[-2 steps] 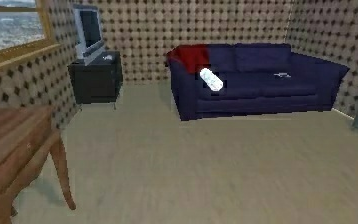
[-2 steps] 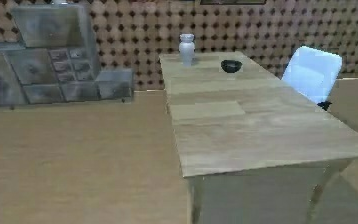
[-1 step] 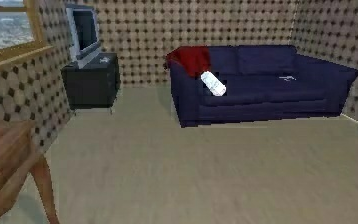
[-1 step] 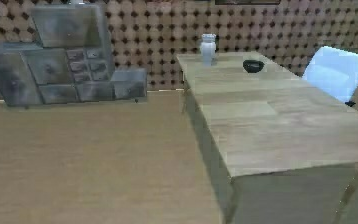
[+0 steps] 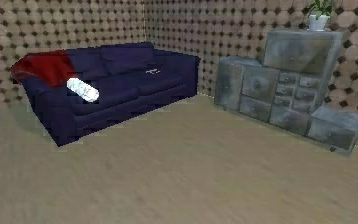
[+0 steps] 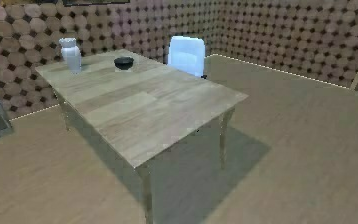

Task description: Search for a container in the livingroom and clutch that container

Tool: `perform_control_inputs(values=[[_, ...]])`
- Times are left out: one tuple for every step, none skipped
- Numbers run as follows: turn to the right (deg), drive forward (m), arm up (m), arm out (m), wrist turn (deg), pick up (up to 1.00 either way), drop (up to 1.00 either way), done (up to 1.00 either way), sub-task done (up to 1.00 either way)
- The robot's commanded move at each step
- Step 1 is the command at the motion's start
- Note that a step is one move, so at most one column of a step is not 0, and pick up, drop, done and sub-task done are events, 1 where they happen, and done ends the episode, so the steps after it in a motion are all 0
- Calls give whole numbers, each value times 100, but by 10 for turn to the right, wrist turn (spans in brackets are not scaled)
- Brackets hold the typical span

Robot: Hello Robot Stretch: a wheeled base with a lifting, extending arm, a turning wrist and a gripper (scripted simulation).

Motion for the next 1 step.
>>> perform_control_inputs(values=[[0, 40, 0, 0, 0, 0, 0, 0, 0]])
